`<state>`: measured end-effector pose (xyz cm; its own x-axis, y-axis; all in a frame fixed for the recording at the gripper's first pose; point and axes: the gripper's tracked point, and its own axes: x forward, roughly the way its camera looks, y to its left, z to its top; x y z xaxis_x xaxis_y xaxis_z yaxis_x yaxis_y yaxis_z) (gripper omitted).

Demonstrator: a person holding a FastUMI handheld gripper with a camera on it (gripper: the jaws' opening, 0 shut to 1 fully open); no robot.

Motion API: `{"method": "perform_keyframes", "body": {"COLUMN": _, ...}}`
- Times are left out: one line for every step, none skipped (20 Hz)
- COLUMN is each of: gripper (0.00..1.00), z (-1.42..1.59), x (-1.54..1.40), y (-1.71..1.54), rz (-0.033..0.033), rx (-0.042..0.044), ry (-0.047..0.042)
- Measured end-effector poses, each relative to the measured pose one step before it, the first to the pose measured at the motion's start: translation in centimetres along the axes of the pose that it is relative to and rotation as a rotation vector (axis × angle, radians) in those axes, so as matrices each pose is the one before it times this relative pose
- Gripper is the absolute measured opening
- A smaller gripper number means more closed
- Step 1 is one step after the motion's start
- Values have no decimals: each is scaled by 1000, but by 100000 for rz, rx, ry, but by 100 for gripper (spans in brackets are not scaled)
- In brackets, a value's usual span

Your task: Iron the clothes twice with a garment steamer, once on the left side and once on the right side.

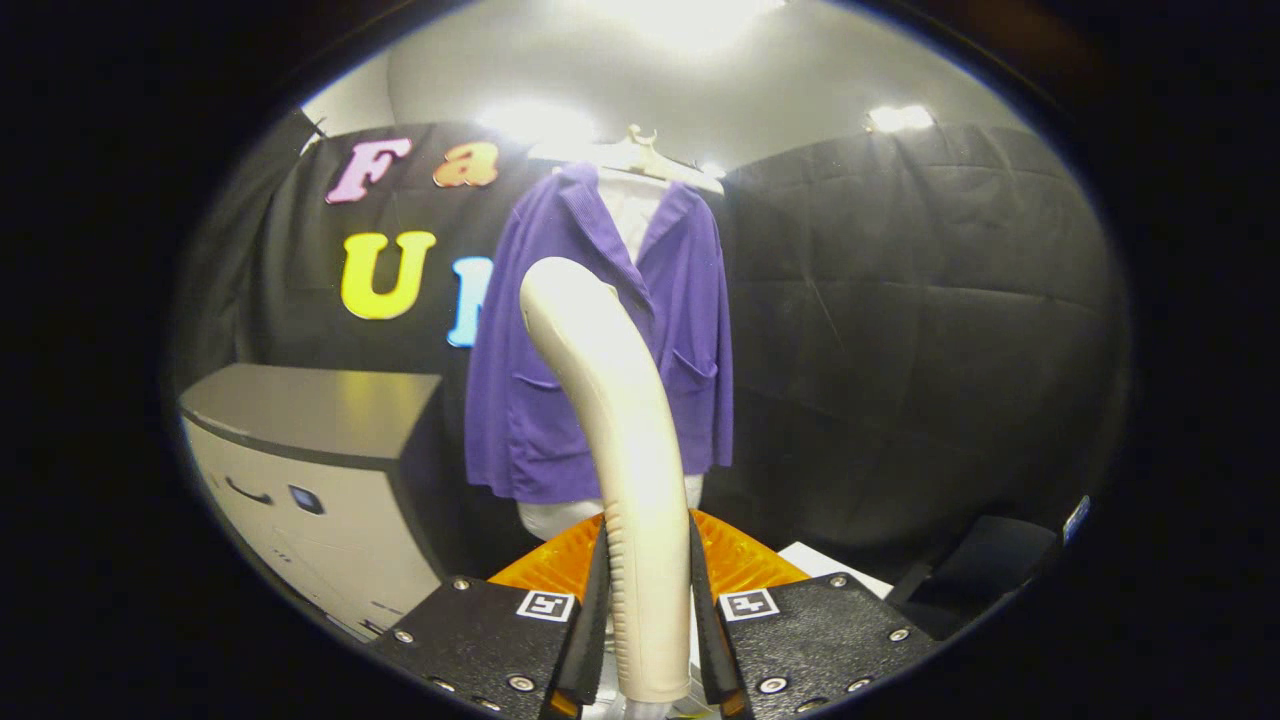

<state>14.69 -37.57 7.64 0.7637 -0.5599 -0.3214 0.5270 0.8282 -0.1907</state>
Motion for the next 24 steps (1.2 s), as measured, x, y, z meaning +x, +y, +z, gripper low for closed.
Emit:
{"method": "perform_keyframes", "body": {"gripper": 38, "z": 578, "x": -1238, "y": 1397, "rz": 3765, "rx": 2422, "ry": -1113}}
{"method": "perform_keyframes", "body": {"gripper": 38, "z": 411, "x": -1027, "y": 1086, "rz": 3535, "rx": 1672, "ry": -936}}
{"method": "perform_keyframes", "body": {"gripper": 38, "z": 441, "x": -1515, "y": 1353, "rz": 3193, "rx": 1431, "ry": -568}}
{"method": "perform_keyframes", "body": {"gripper": 38, "z": 434, "x": -1248, "y": 1467, "rz": 3208, "rx": 1578, "ry": -400}}
{"method": "perform_keyframes", "body": {"gripper": 38, "z": 80, "x": -1088, "y": 1381, "rz": 3311, "rx": 1511, "ry": -174}}
{"method": "perform_keyframes", "body": {"gripper": 38, "z": 63, "x": -985, "y": 1476, "rz": 3465, "rx": 1715, "ry": -292}}
{"method": "perform_keyframes", "body": {"gripper": 38, "z": 85, "x": -629, "y": 1518, "rz": 3480, "rx": 1139, "ry": -296}}
{"method": "perform_keyframes", "body": {"gripper": 38, "z": 228, "x": -592, "y": 1535, "rz": 3563, "rx": 383, "ry": -711}}
{"method": "perform_keyframes", "body": {"gripper": 38, "z": 169, "x": -441, "y": 1448, "rz": 3502, "rx": -184, "ry": -187}}
{"method": "perform_keyframes", "body": {"gripper": 39, "z": 166, "x": -383, "y": 1481, "rz": 3751, "rx": -488, "ry": -180}}
{"method": "perform_keyframes", "body": {"gripper": 38, "z": 168, "x": -312, "y": 1300, "rz": 3534, "rx": -800, "ry": -1027}}
{"method": "perform_keyframes", "body": {"gripper": 38, "z": 414, "x": -304, "y": 966, "rz": 3448, "rx": -1065, "ry": -1567}}
{"method": "perform_keyframes", "body": {"gripper": 38, "z": 352, "x": -352, "y": 982, "rz": 3348, "rx": -929, "ry": -2308}}
{"method": "perform_keyframes", "body": {"gripper": 38, "z": 420, "x": -103, "y": 862, "rz": 3742, "rx": -1276, "ry": -1397}}
{"method": "perform_keyframes", "body": {"gripper": 38, "z": -162, "x": 155, "y": 565, "rz": 1809, "rx": 252, "ry": -254}}
{"method": "perform_keyframes", "body": {"gripper": 38, "z": -240, "x": 156, "y": 262, "rz": 583, "rx": 1023, "ry": 409}}
{"method": "perform_keyframes", "body": {"gripper": 38, "z": -238, "x": -21, "y": 337, "rz": 626, "rx": 1003, "ry": 773}}
{"method": "perform_keyframes", "body": {"gripper": 38, "z": 109, "x": -84, "y": 101, "rz": 484, "rx": 227, "ry": 9}}
{"method": "perform_keyframes", "body": {"gripper": 38, "z": -55, "x": -24, "y": 99, "rz": -123, "rx": 185, "ry": 2}}
{"method": "perform_keyframes", "body": {"gripper": 38, "z": -31, "x": 103, "y": -88, "rz": -559, "rx": 142, "ry": 30}}
{"method": "perform_keyframes", "body": {"gripper": 38, "z": -122, "x": -22, "y": 219, "rz": -609, "rx": 403, "ry": 201}}
{"method": "perform_keyframes", "body": {"gripper": 38, "z": -3, "x": 36, "y": 31, "rz": -431, "rx": 699, "ry": 78}}
{"method": "perform_keyframes", "body": {"gripper": 38, "z": -97, "x": -102, "y": 4, "rz": -452, "rx": 569, "ry": -132}}
{"method": "perform_keyframes", "body": {"gripper": 38, "z": -78, "x": 6, "y": -73, "rz": -640, "rx": 393, "ry": 156}}
